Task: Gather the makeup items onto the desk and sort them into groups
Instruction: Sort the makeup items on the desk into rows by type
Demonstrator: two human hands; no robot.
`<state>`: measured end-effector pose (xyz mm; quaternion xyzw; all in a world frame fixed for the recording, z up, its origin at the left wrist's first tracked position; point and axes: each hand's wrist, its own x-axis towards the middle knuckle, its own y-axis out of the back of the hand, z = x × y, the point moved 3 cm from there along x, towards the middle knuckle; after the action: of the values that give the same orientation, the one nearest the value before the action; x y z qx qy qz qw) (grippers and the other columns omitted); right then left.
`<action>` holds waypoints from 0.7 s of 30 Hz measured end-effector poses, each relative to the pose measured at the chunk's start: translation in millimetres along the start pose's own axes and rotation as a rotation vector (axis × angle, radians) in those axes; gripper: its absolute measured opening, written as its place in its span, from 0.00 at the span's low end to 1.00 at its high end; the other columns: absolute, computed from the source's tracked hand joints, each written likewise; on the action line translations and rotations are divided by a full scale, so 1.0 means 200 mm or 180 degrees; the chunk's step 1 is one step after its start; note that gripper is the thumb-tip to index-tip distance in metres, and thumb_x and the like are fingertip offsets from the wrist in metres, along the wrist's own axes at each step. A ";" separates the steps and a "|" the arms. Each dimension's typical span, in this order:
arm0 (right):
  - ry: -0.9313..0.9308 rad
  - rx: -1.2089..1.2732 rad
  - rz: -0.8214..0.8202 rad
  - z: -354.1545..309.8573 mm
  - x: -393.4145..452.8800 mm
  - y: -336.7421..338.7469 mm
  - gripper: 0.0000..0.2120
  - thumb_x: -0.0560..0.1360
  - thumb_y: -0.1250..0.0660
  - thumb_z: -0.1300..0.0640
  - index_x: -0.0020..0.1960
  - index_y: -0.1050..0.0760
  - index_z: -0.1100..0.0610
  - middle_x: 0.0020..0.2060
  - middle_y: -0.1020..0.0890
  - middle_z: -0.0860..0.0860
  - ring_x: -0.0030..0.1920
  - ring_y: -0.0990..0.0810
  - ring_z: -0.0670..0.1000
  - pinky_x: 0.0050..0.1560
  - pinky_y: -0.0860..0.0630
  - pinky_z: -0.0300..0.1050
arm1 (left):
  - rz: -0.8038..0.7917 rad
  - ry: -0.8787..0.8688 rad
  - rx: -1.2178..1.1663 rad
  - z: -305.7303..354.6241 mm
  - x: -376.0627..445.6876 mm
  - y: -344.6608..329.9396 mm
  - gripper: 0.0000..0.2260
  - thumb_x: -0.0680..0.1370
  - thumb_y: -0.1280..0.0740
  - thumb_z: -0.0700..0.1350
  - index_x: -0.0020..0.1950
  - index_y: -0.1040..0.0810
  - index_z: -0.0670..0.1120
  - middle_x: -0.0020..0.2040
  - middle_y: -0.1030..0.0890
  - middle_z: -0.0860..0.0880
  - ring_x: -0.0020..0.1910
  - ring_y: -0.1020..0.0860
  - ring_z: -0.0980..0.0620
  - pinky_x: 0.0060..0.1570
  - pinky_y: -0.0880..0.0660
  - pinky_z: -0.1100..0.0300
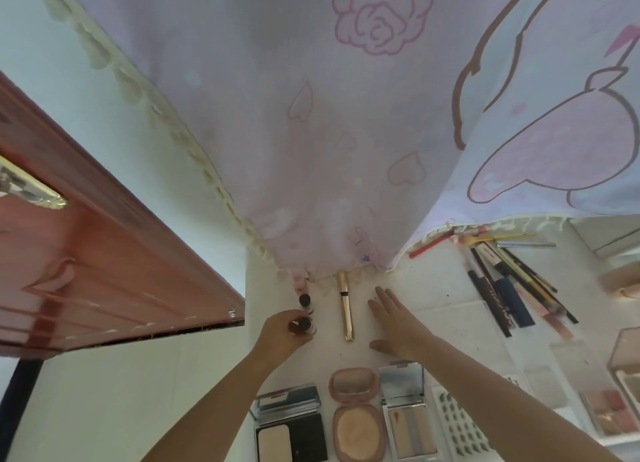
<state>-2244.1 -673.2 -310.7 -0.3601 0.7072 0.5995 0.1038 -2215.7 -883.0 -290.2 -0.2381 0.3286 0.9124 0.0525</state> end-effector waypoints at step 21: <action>-0.0150 0.0822 0.0742 0.13 -0.10 0.09 0.23 0.77 0.40 0.57 0.70 0.39 0.60 0.72 0.38 0.55 0.72 0.40 0.52 0.67 0.45 0.39 | 0.0815 -0.0183 0.0264 0.01 -0.18 0.04 0.16 0.74 0.34 0.38 0.61 0.27 0.40 0.57 0.24 0.43 0.48 0.28 0.54 0.49 0.32 0.64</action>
<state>-2247.8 -641.8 -291.4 -0.2452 0.8126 0.5200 0.0955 -2187.0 -886.2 -267.5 -0.1656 0.3921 0.9037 -0.0452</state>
